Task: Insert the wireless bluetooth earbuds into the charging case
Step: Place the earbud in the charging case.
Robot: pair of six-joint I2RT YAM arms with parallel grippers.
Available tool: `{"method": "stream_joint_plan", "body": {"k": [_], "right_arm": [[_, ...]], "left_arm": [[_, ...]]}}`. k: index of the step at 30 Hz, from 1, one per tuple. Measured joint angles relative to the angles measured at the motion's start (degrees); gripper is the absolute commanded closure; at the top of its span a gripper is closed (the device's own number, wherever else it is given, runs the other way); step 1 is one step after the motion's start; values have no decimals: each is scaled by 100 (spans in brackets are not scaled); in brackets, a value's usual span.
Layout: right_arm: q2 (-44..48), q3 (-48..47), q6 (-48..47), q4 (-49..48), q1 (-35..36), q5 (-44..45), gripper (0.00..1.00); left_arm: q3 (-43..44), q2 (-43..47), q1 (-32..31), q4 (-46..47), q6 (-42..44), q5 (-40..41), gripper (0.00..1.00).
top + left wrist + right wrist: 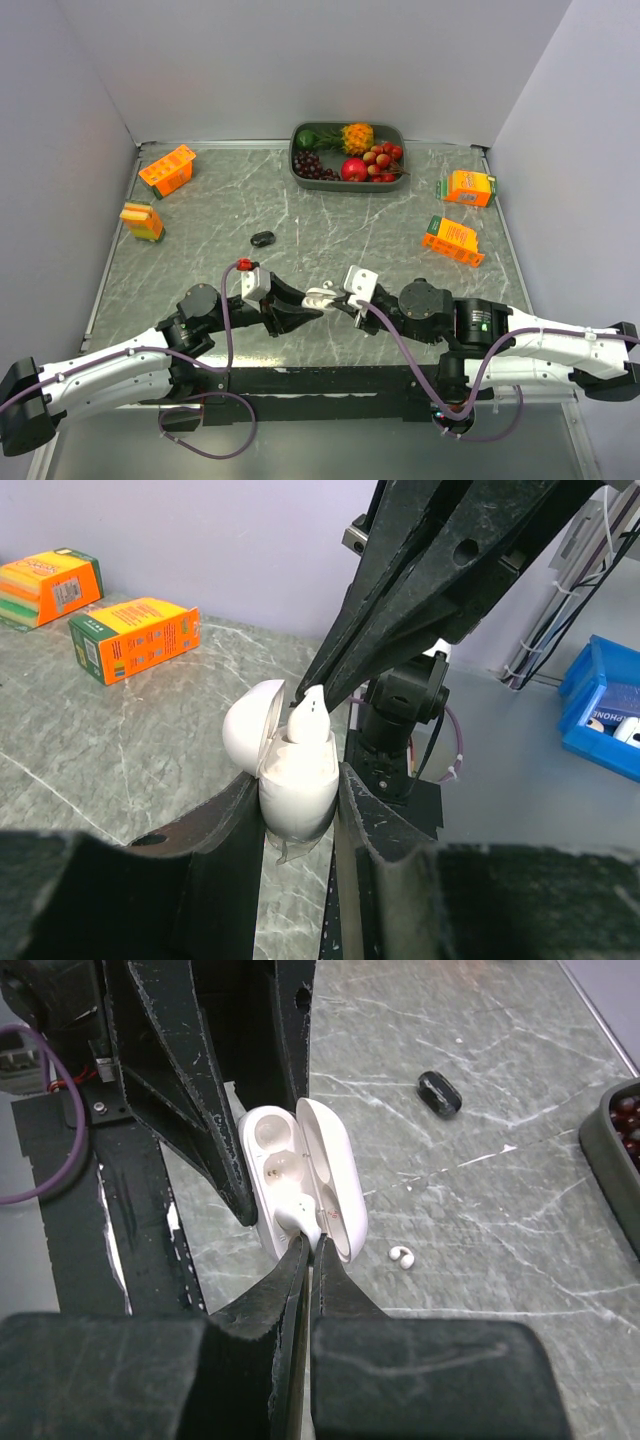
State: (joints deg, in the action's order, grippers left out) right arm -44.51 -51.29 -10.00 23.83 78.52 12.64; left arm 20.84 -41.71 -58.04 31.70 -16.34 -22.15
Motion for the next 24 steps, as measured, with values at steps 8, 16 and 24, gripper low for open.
{"method": "stream_joint_plan", "body": {"k": [8, 16, 24], "right_arm": [[-111, -2, -81, 0, 188, 278, 100], [-262, -9, -72, 37, 245, 404, 96], [-256, -22, 9, 52, 275, 551, 83]], "left_arm": [[0, 2, 0, 4, -11, 13, 99], [-79, 11, 7, 17, -52, 105, 99], [-103, 28, 17, -7, -50, 151, 99]]}}
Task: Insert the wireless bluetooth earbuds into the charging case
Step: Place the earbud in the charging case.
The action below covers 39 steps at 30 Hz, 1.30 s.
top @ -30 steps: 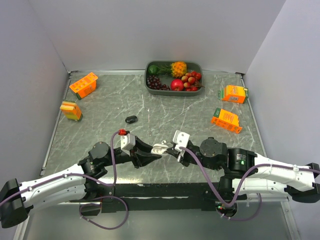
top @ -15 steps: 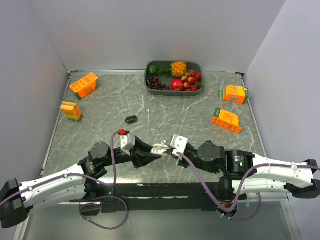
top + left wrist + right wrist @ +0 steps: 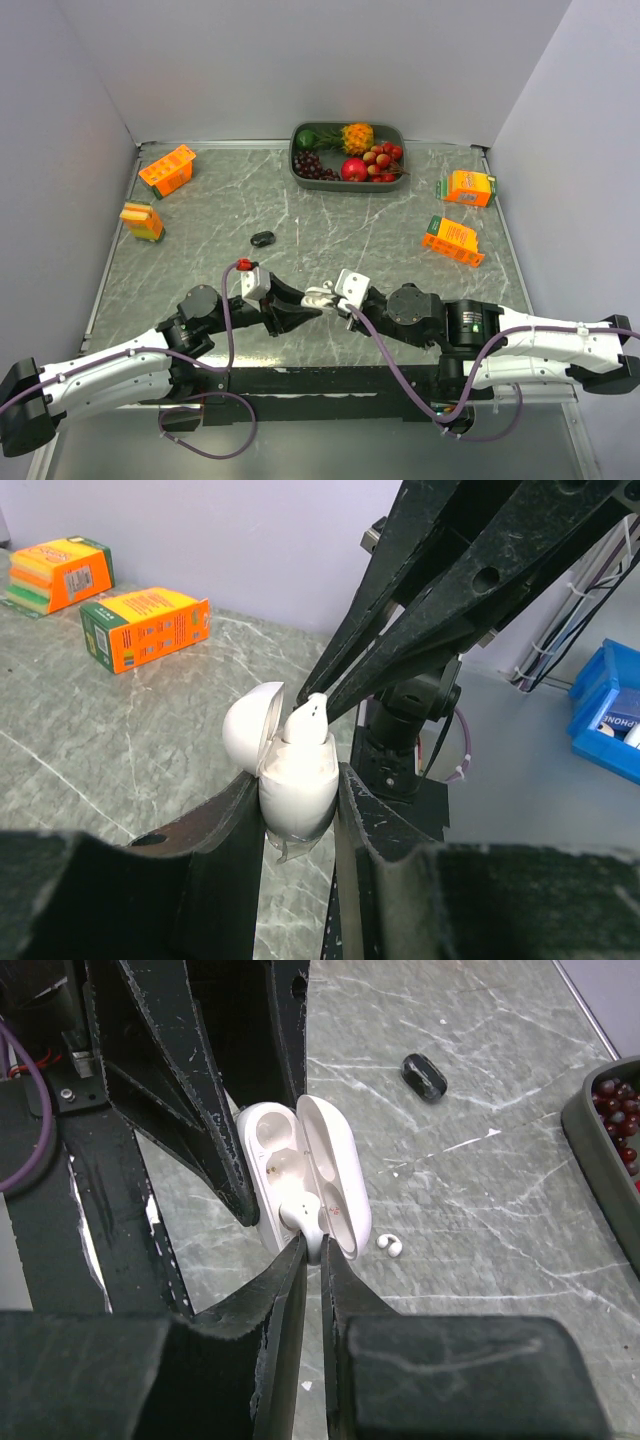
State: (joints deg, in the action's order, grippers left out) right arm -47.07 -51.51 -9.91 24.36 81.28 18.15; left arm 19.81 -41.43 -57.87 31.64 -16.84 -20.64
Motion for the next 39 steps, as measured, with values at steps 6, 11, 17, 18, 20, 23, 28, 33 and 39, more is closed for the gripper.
{"method": "stream_joint_plan", "body": {"k": [6, 11, 17, 18, 20, 23, 28, 33, 39], "right_arm": [[-2, -72, 44, 20, 24, 31, 77], [2, -98, 70, 31, 24, 74, 75], [13, -101, 114, 20, 24, 118, 64], [13, -101, 114, 20, 24, 142, 61], [17, -101, 116, 22, 24, 177, 59], [33, -101, 127, 28, 24, 201, 56], [57, -101, 131, 31, 24, 234, 54], [212, -101, 173, 31, 24, 249, 50], [1255, 52, 343, -369, -275, 717, 41]], "left_arm": [[0, 9, -2, 87, 0, -2, 99], [0, 17, -2, 127, 0, -2, 99], [0, 37, 0, 127, 0, -4, 99], [0, 37, 0, 125, 0, -4, 99], [0, 37, 0, 116, 0, 0, 99], [0, 37, 4, 118, 0, -2, 99], [0, 37, 2, 127, 0, -4, 99], [0, 46, 2, 186, 0, -2, 99], [0, 258, 2, 199, 2, 74, 99]]}}
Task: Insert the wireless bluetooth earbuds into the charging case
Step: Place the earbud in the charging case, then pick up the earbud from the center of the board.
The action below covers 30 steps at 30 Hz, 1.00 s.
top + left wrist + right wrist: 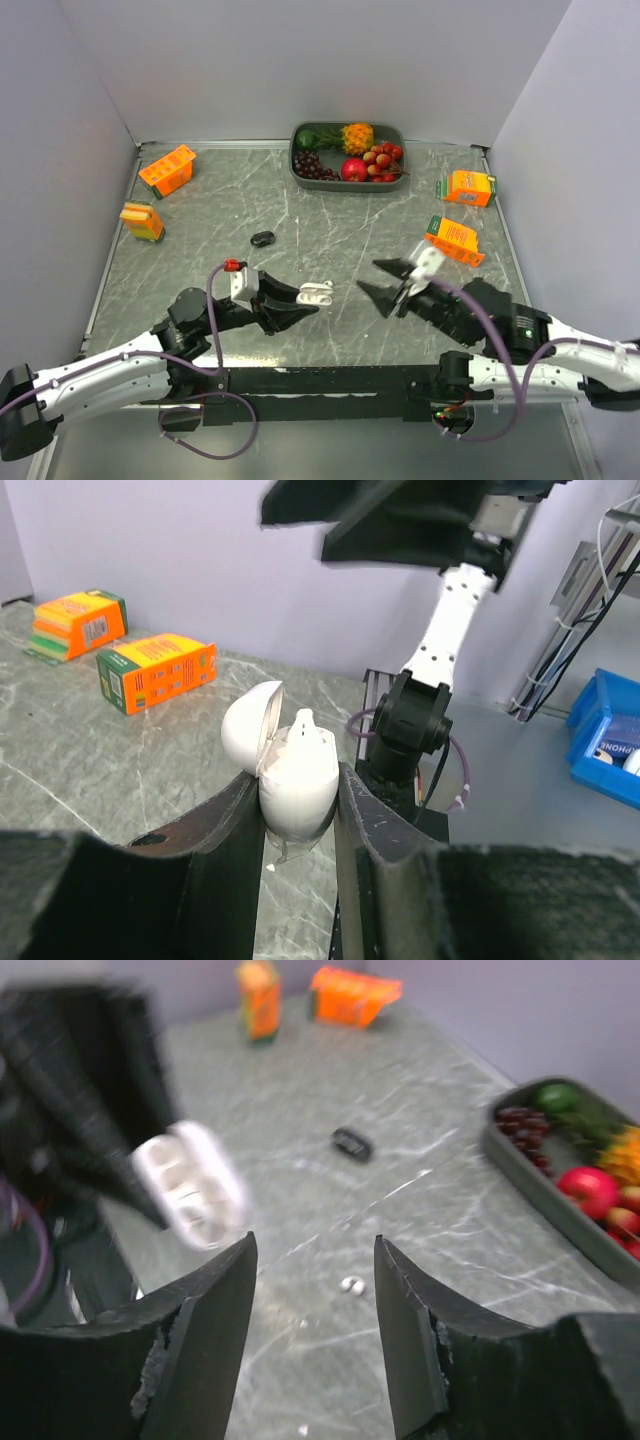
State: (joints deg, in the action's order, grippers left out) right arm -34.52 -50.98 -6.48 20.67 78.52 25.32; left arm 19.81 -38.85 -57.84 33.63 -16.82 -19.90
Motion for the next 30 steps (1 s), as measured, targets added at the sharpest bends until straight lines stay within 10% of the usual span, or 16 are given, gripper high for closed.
{"method": "stream_joint_plan", "body": {"k": [13, 30], "right_arm": [[-2638, 48, 1987, 304, -3353, -2192, 57], [-5619, -570, 2420, -94, -3845, -3637, 53]], "left_arm": [[-240, 1036, 0, -688, 11, 450, 99], [-422, 1215, -9, -942, -111, 702, 99]]}}
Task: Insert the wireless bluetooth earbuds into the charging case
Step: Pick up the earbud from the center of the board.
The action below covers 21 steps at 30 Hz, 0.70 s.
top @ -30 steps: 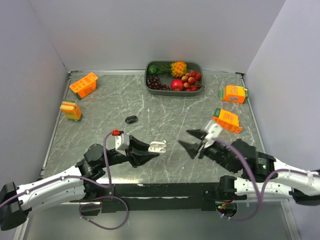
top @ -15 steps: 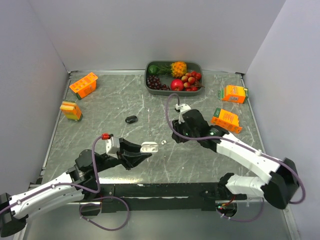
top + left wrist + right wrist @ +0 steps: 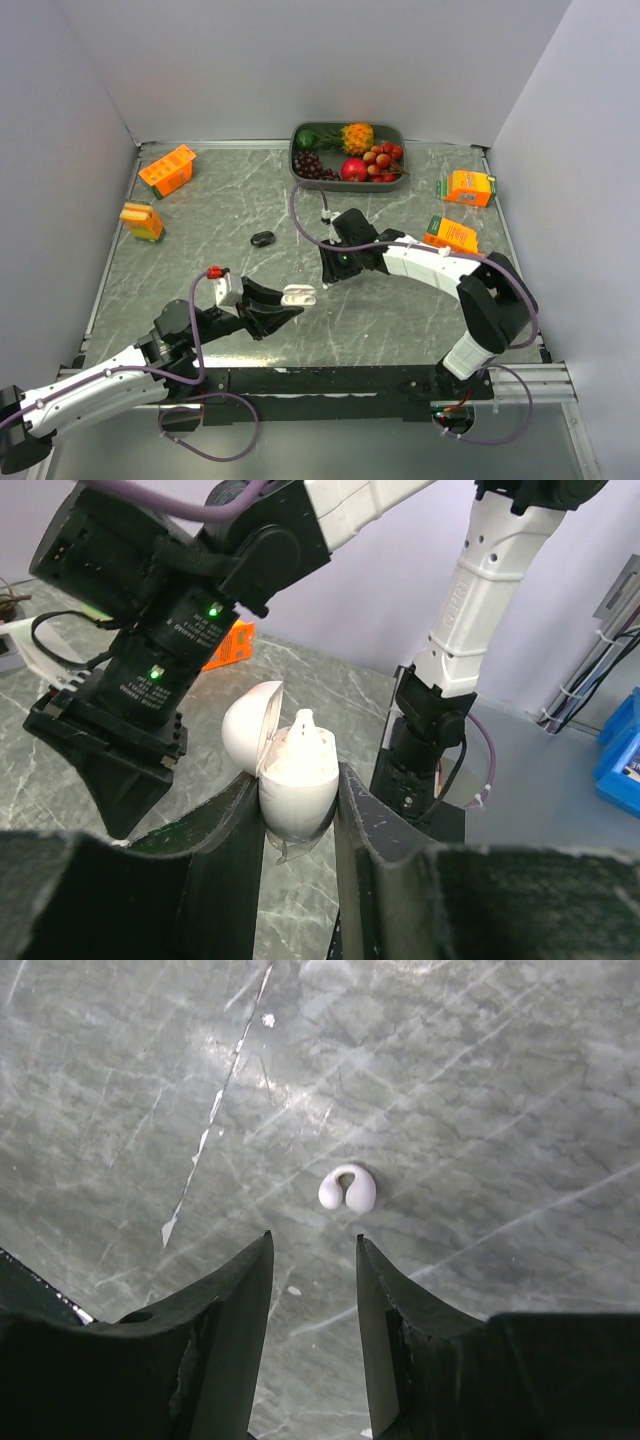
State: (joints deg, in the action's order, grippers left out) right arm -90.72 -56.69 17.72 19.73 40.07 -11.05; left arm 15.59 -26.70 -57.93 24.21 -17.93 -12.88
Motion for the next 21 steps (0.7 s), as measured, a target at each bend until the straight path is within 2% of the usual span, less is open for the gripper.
{"method": "stream_joint_plan", "body": {"k": [9, 21], "right_arm": [[-549, -269, -57, -79, -107, 116, 55], [-804, -280, -59, -234, -208, 35, 62]], "left_arm": [[-17, 57, -2, -11, 0, 74, 99], [-17, 57, -2, -13, 0, 79, 99]]}}
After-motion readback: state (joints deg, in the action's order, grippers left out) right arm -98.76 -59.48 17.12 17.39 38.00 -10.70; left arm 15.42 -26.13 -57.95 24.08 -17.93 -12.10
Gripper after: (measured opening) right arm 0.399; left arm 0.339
